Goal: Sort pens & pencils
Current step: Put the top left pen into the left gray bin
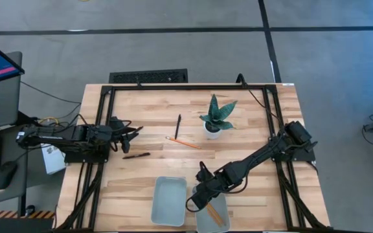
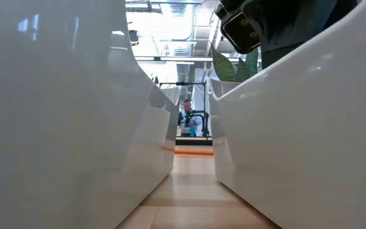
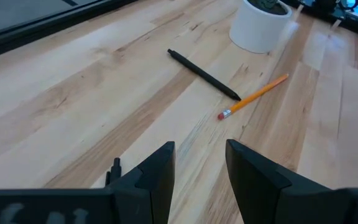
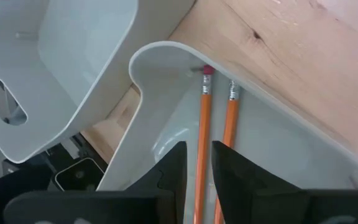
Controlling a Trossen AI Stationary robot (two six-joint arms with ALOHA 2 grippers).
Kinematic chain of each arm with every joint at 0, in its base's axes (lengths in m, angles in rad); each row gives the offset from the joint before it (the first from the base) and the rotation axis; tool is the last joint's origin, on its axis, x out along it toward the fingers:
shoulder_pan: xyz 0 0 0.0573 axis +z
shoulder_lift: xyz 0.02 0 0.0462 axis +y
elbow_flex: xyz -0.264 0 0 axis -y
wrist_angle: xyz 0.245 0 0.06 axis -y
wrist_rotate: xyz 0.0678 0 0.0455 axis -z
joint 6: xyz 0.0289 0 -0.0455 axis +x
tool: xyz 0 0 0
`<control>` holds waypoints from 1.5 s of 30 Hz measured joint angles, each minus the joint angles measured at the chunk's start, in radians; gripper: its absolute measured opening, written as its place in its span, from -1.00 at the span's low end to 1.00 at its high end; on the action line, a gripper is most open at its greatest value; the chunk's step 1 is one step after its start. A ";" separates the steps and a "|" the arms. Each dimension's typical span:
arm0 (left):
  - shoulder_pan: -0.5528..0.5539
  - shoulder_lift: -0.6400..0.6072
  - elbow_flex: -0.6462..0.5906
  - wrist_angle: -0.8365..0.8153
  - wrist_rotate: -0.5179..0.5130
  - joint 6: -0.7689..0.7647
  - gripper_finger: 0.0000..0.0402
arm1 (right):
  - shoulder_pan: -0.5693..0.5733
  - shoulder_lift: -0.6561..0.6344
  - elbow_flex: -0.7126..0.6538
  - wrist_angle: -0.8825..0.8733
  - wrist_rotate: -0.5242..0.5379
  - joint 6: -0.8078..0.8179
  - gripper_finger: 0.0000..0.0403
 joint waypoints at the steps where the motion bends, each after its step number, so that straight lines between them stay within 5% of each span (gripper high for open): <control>1: 0.000 0.000 0.000 0.000 0.000 -0.001 -0.34 | 0.000 0.000 0.000 0.000 0.000 0.000 -0.52; 20: 0.000 0.000 0.000 0.010 0.000 -0.005 -0.34 | -0.015 -0.211 -0.001 0.019 0.021 -0.026 -0.52; 29: 0.000 0.000 0.000 0.009 0.006 -0.050 -0.34 | -0.055 -0.378 0.000 0.007 0.241 -0.307 -0.52; 45: 0.000 0.000 0.000 0.009 0.008 -0.077 -0.34 | -0.258 -0.545 0.000 -0.270 0.269 -0.576 -0.52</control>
